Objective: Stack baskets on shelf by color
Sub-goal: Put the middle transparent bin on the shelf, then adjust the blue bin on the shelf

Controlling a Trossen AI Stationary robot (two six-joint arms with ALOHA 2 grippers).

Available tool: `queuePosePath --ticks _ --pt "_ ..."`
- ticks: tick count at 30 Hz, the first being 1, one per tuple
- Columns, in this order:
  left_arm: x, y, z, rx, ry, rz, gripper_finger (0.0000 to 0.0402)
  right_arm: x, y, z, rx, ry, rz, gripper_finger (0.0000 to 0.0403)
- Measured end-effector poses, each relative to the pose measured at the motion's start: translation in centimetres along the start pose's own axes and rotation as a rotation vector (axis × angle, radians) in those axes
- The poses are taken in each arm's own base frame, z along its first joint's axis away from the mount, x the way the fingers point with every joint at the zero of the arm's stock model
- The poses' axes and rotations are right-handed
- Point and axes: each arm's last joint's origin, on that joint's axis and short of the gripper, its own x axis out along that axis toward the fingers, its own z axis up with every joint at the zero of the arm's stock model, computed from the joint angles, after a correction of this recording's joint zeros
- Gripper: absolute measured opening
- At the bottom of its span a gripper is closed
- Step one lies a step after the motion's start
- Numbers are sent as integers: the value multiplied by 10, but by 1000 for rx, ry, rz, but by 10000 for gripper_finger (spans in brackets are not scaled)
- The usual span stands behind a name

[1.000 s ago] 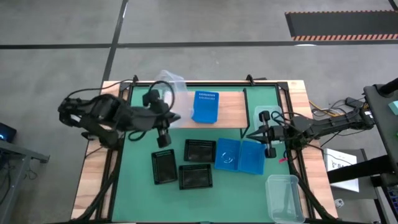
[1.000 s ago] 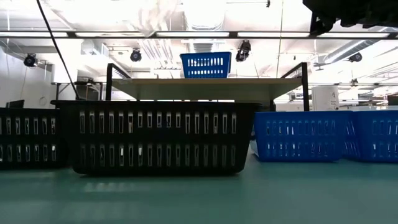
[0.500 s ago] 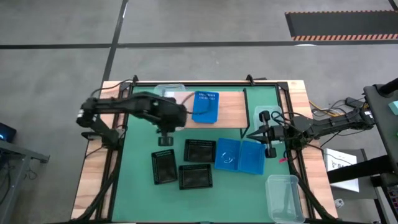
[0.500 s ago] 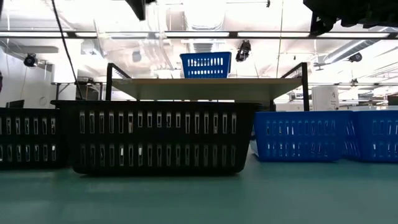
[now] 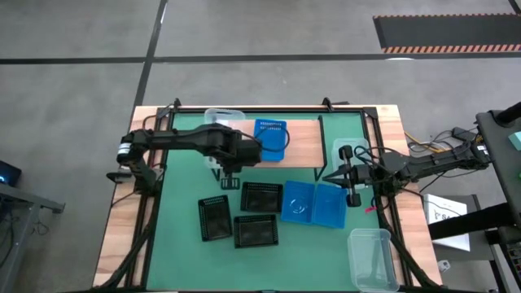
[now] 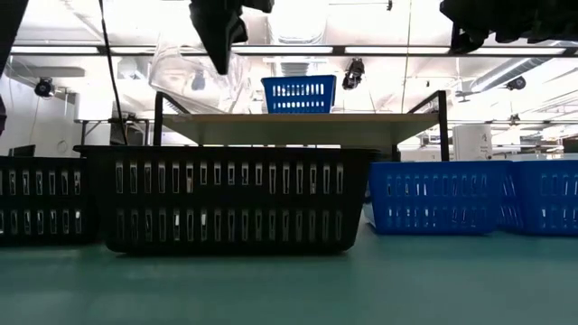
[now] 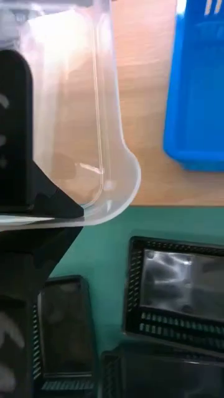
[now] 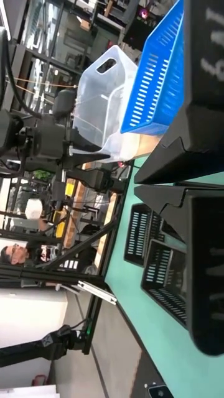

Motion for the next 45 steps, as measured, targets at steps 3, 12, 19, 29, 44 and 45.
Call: queuePosePath --ticks 3,12,19,29,44,45 --pt "-3 0 1 -4 -28 -1 0 0 0 0 0 0 0 9" --pt "-14 3 7 1 -175 1 0 0 0 0 0 0 0 9" --pt "-12 3 7 0 -172 2 0 0 0 0 13 1 0 9" --pt "-9 3 7 -3 -172 13 0 0 0 0 18 1 1 9" --pt "-8 5 12 -14 -218 19 71 0 0 -1 18 12 4 9" --pt "-8 5 12 -14 -218 19 78 0 0 -1 18 12 3 9"
